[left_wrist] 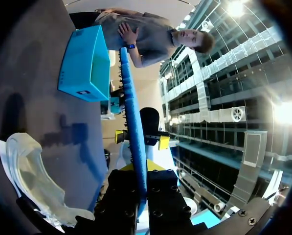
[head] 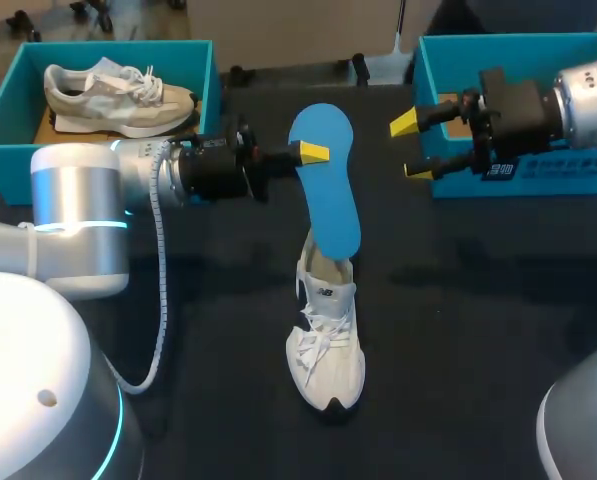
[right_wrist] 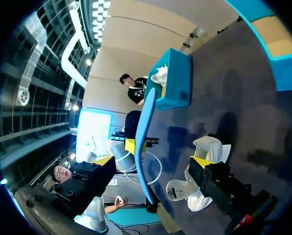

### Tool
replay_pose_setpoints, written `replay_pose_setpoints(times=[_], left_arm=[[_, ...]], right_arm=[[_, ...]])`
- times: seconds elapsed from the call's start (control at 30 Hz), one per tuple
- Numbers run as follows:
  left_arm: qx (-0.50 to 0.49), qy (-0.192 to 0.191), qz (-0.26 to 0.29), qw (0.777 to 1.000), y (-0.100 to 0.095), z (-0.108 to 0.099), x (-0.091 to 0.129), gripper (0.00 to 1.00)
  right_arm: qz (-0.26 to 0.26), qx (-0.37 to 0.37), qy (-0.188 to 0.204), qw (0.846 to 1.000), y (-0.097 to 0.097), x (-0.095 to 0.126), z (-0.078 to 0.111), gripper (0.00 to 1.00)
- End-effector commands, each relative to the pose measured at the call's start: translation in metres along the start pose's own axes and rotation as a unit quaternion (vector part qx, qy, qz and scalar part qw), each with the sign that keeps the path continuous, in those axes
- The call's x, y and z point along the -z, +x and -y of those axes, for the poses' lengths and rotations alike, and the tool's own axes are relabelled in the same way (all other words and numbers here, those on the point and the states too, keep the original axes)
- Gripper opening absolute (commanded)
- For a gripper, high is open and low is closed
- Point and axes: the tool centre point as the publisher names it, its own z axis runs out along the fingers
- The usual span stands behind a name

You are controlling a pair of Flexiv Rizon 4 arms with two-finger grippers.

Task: Take the shoe out of the shoebox, open the shoe tongue, remove and reinsert the insole, then place the shoe into the shoebox

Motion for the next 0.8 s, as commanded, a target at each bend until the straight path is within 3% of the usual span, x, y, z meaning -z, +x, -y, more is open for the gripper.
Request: replay_pose_setpoints(times=[0.03,0.33,0.57,0.8], left_arm=[[0.0,0.001,0.0,1.0,0.0,-0.001,0.0,0.0],[0.0,0.001,0.0,1.0,0.0,-0.001,0.0,0.0],[-0.144,-0.023,-0.034,0.989,0.017,0.006,0.008,0.0],[-0.262,-0.05,-0.02,0.963,0.019,0.013,0.014,0.0]], right_arm=[[0.001,-0.001,0.0,1.0,0.001,-0.001,0.0,1.0],[0.001,-0.001,0.0,1.0,0.001,-0.001,0.0,1.0],[0.001,-0.001,0.0,1.0,0.001,-0.001,0.0,1.0],[0.001,-0.001,0.0,1.0,0.001,-0.001,0.0,1.0]])
